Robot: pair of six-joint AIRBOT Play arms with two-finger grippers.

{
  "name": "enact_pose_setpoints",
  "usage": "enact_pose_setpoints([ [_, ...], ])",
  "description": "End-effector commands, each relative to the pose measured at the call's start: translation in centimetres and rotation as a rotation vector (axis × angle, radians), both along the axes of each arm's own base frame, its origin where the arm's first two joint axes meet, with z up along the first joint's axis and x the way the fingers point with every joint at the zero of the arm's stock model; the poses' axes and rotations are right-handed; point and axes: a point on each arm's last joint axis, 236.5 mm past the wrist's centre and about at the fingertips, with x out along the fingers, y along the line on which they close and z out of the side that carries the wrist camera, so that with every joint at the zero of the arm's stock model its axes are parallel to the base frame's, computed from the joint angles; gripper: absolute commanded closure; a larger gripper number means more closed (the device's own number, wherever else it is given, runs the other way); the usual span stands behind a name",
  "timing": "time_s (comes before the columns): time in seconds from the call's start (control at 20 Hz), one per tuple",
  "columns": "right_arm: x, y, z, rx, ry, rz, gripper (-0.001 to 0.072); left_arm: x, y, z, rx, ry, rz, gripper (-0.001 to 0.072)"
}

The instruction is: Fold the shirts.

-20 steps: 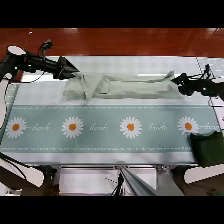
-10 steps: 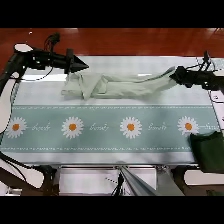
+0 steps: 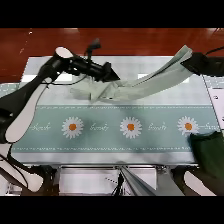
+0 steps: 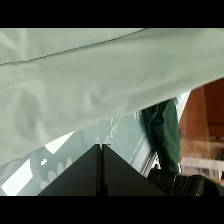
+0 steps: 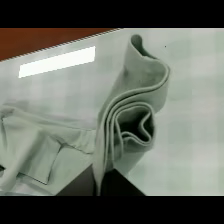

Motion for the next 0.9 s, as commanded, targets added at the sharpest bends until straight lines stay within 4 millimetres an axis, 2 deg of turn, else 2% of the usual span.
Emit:
enact_pose_setpoints([
  [0.0,-4.2,1.5,3.3,-0.039,-0.026,0.017,0.0693,-3.8,-5.6,-2.5,0.037,0.012,-0.072,0.0679],
  [0.15,-6.9,2.4,5.2,-0.044,-0.045,0.015,0.0693,-7.6,-9.2,-5.2,0.064,0.059,-0.144,0.0679],
  [0.3,-9.7,3.6,6.8,-0.028,-0.058,0.035,0.0693,-10.6,-12.3,-8.2,0.097,0.121,-0.156,0.0679],
  [0.4,-10.9,3.6,7.2,-0.031,-0.057,0.029,0.0693,-12.6,-14.4,-9.0,0.075,0.158,-0.170,0.0679],
  [0.5,-11.2,2.8,6.8,-0.053,-0.037,0.003,0.0693,-11.9,-14.8,-8.7,0.058,0.120,-0.155,0.0680],
  [0.6,-10.8,2.6,6.5,-0.041,-0.024,-0.016,0.0693,-8.9,-13.1,-6.8,0.038,0.085,-0.097,0.0681],
  [0.65,-10.5,2.8,6.6,-0.034,-0.028,-0.014,0.0693,-6.6,-11.3,-5.3,0.040,0.040,-0.060,0.0681],
  [0.75,-9.2,3.8,6.3,-0.041,-0.043,0.012,0.0693,-1.7,-6.2,-1.6,0.065,-0.081,0.026,0.0681],
  [0.85,-7.4,6.1,5.3,-0.049,-0.048,0.066,0.0693,2.3,0.3,2.9,0.098,-0.197,0.120,0.0681],
])
